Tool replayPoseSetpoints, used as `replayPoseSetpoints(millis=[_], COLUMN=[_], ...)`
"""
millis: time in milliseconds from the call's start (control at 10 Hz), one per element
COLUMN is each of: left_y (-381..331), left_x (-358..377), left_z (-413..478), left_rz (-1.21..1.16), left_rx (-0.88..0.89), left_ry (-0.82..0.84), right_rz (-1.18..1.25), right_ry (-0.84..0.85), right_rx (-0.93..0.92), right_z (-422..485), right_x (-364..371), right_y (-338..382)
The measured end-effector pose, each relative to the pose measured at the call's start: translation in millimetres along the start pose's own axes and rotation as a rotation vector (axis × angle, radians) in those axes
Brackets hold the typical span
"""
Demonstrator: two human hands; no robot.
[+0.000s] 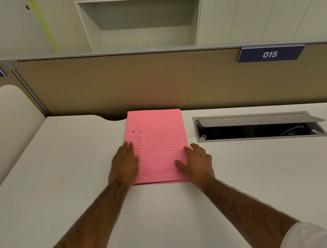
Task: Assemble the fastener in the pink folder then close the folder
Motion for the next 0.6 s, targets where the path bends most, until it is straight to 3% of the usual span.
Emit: replayPoseSetpoints(millis=[100,400,600], left_y=[-6,-2,-7], left_x=[11,36,29], left_z=[-28,-40,-54], left_rz=[0.102,0.155,0.098], left_rx=[0.136,0.142,0.132], left_ry=[0.032,0.066,0.071], right_rz=[-0.009,-0.141,-0.059], right_ry=[0.092,0.103,0.163], right_rx=[-0.089,-0.197,-0.150], right_z=[-17,-31,-44], right_x=[14,31,35], right_y=[3,-3,-8])
Point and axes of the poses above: each hand's wrist, its own z-axis towards the middle knuckle, its own x-axis out of the palm, y = z × x, the point moved 5 cm from there along z, towards the middle knuckle, and after that the axes turned 13 degrees about -y, right-handed, at the moved point
